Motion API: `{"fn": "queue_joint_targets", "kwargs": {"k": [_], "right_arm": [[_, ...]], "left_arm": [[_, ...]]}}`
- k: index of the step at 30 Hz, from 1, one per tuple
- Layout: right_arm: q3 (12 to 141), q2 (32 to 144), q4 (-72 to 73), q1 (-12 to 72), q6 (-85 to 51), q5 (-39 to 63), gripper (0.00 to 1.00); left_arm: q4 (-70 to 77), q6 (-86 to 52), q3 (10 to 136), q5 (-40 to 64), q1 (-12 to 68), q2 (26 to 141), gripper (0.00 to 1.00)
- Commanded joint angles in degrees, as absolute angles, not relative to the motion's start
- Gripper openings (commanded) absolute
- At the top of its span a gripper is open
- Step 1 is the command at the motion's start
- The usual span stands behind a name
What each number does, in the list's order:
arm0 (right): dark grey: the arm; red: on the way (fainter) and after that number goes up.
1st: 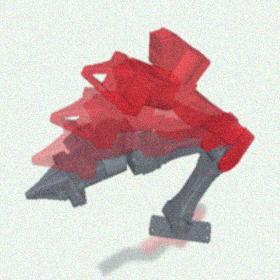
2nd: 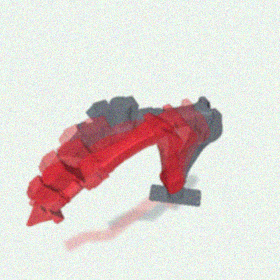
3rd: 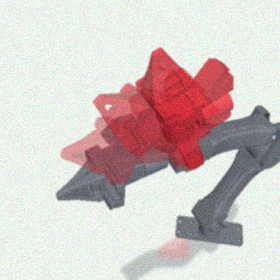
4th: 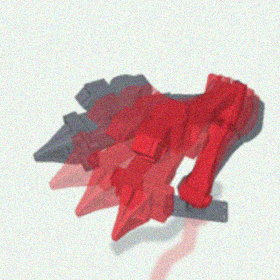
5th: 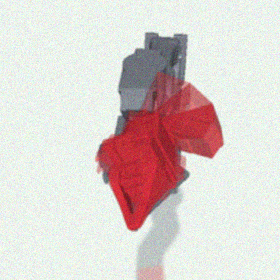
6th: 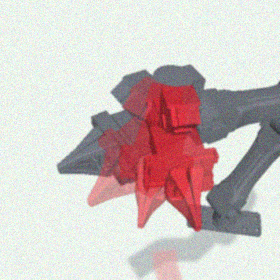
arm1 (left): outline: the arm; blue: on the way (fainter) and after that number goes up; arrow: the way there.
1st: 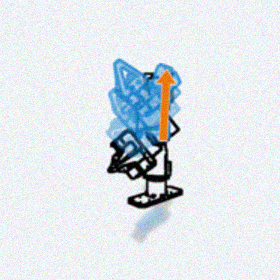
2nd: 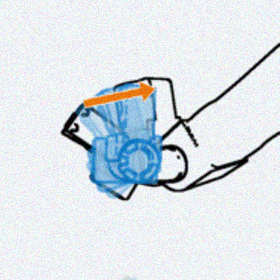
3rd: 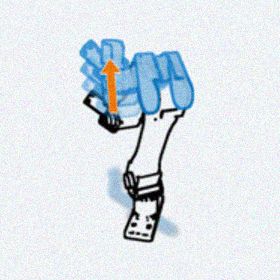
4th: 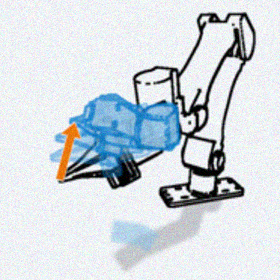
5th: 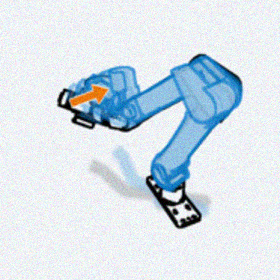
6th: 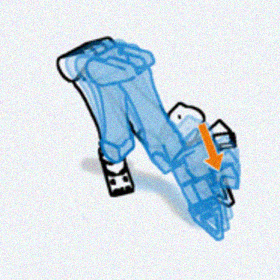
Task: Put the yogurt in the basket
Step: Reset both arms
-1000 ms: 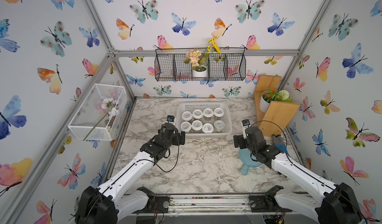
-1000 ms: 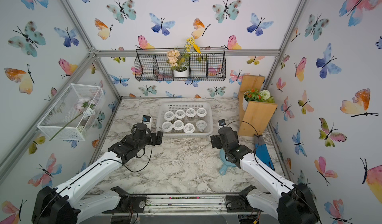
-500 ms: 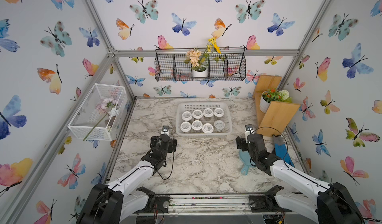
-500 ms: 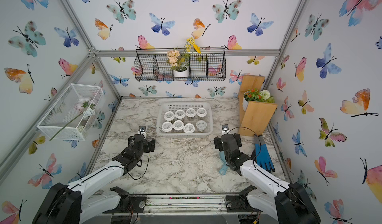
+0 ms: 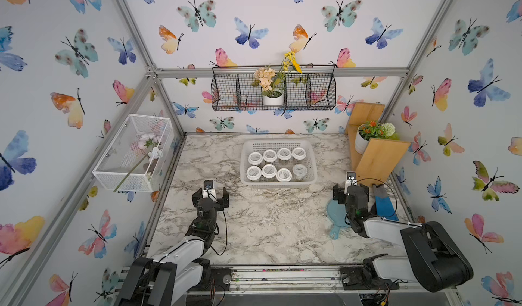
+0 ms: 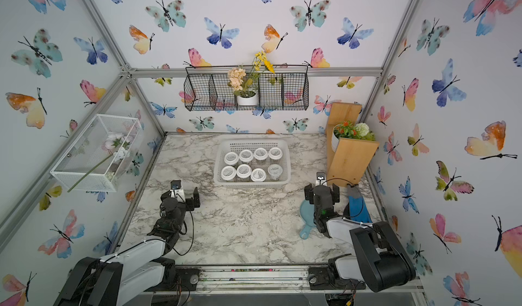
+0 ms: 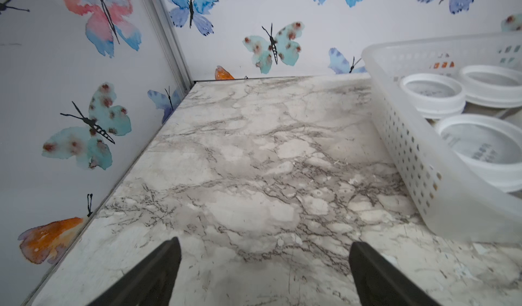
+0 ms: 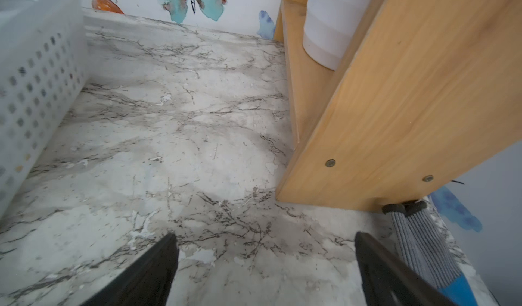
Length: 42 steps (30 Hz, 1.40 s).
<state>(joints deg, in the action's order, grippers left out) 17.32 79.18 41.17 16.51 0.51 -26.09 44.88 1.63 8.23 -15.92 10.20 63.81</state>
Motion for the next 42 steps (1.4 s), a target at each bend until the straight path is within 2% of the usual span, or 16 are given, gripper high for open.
{"fn": "queue_joint_targets", "kwargs": {"k": [1,3,6,9,11,17,20,38,42], "right_arm": [[18.93,82.07,50.63,15.78,3.16,-22.51,0.99],[18.94,83.58,53.83,15.18,3.70,-21.67,0.98],[18.25,86.44,59.16,13.24,2.77,-19.90,0.97],[17.38,89.20,64.82,10.33,0.77,-18.66,0.99],[17.21,87.57,61.38,9.81,-0.60,-18.40,0.99],[13.02,91.43,73.75,7.91,-1.50,-17.11,0.99],[13.93,89.79,68.94,7.90,-2.28,-17.14,0.99],[14.34,90.44,69.20,7.91,-1.74,-17.23,0.99],[14.42,90.44,68.92,7.91,-1.67,-17.40,0.99]], "left_arm": [[50.82,1.22,12.29,-8.95,8.27,70.24,0.99],[50.37,2.70,14.72,-10.19,8.29,73.60,0.99],[60.28,-0.07,13.24,-15.99,6.75,79.40,0.99],[57.45,-1.59,14.02,-10.82,4.07,79.44,0.99],[56.36,-1.84,14.38,-9.51,3.48,79.36,0.99],[56.00,-2.08,14.70,-7.65,2.54,79.52,0.99],[55.99,-2.07,14.71,-7.65,2.53,79.48,0.99],[55.73,-1.78,14.88,-7.73,2.79,79.51,0.99],[56.37,-0.35,14.88,-4.61,2.88,80.17,0.99]]}}
